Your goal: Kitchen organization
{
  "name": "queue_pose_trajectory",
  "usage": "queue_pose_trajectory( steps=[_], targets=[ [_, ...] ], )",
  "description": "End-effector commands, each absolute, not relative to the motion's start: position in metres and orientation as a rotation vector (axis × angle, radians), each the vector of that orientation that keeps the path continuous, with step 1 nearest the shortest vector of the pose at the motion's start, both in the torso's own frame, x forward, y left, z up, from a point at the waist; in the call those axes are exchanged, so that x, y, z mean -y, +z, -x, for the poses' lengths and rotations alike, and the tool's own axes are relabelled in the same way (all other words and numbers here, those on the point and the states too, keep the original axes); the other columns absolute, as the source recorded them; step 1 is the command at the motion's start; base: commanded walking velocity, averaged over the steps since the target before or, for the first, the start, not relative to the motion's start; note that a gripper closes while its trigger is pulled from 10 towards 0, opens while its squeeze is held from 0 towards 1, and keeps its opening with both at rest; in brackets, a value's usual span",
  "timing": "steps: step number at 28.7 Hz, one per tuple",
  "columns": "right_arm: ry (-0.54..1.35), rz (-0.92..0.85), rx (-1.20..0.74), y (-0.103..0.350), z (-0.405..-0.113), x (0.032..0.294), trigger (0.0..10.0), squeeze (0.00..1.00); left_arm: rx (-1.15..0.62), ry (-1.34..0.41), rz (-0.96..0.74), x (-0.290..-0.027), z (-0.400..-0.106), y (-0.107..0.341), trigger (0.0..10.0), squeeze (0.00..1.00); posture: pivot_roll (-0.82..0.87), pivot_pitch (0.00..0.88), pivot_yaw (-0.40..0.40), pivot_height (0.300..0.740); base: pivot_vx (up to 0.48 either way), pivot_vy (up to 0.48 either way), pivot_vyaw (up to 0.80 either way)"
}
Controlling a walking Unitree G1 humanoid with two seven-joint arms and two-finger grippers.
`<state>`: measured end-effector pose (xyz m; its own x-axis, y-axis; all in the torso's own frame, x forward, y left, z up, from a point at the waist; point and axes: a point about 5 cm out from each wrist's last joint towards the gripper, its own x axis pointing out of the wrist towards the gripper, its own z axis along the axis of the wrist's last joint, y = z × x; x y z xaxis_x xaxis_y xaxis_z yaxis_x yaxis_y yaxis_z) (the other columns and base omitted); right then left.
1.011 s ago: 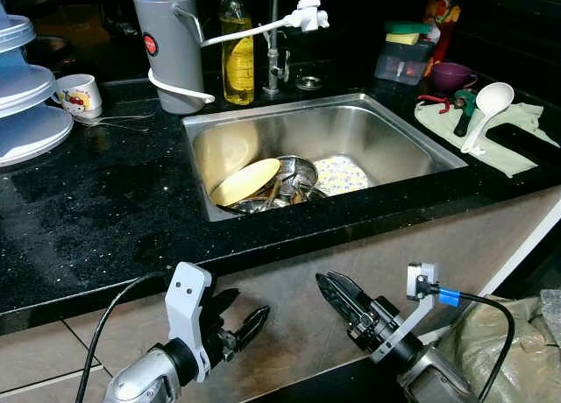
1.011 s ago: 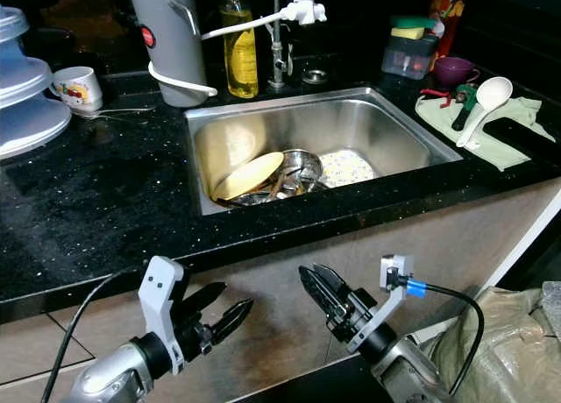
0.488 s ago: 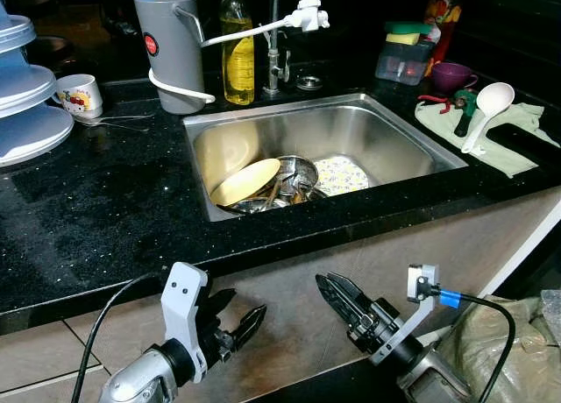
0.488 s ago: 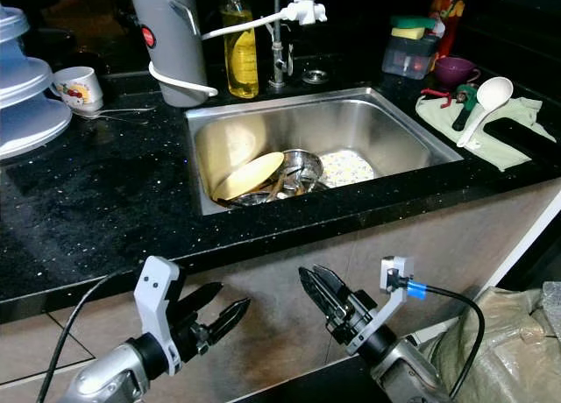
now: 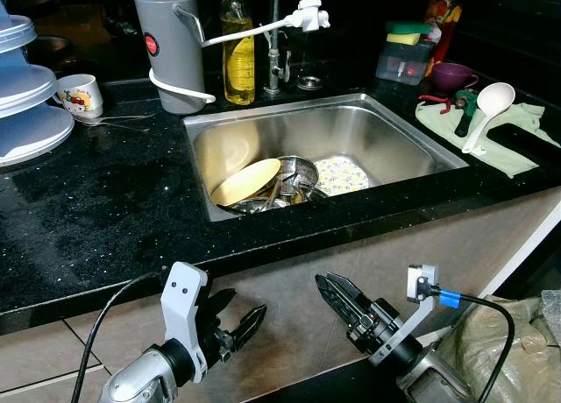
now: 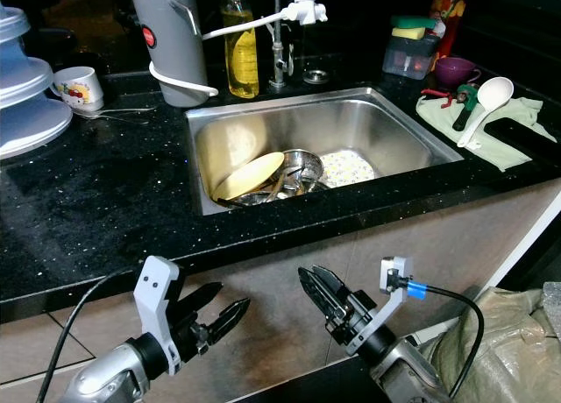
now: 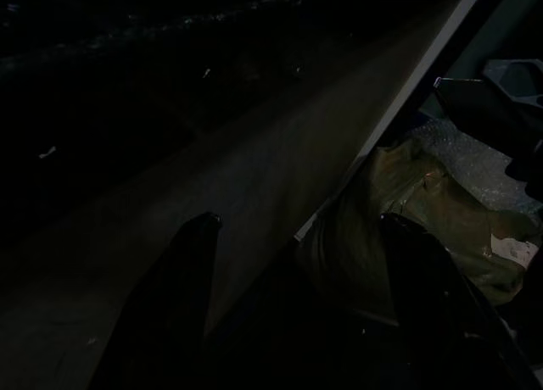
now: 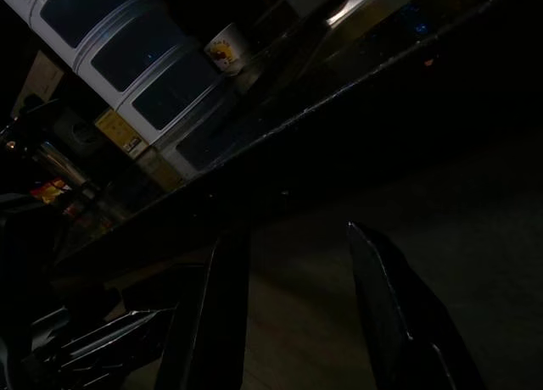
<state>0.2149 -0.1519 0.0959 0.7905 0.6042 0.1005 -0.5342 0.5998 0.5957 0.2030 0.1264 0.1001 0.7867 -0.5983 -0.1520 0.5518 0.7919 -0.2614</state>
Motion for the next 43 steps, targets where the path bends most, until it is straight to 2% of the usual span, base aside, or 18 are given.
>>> queue_pose_trajectory(
  steps=[1,32,36,39,43],
  targets=[
    [0.664,-0.657,-0.113,0.098,-0.214,0.150,10.0,0.00,-0.233,-0.626,0.207,-0.128,-0.202,0.102,10.0,0.00,-0.09,0.000,-0.004,0.740,0.000,0.000,0.00],
    [0.668,-0.709,-0.117,0.099,-0.216,0.151,10.0,0.00,-0.245,-0.627,0.216,-0.129,-0.205,0.101,10.0,0.00,-0.07,0.000,-0.009,0.740,0.000,0.000,0.00],
    [0.704,-0.715,-0.133,0.099,-0.217,0.150,10.0,0.00,-0.258,-0.663,0.226,-0.128,-0.205,0.100,10.0,0.00,-0.07,0.000,-0.009,0.740,0.000,0.000,0.00],
    [0.818,-0.694,-0.137,0.104,-0.217,0.149,10.0,0.00,-0.255,-0.766,0.201,-0.123,-0.202,0.104,10.0,0.00,-0.06,0.000,-0.012,0.740,0.000,0.000,0.00],
    [0.805,-0.737,-0.087,0.110,-0.226,0.154,10.0,0.00,-0.210,-0.743,0.174,-0.122,-0.204,0.110,10.0,0.00,-0.05,0.000,-0.037,0.740,0.000,0.000,0.00]
  ],
)
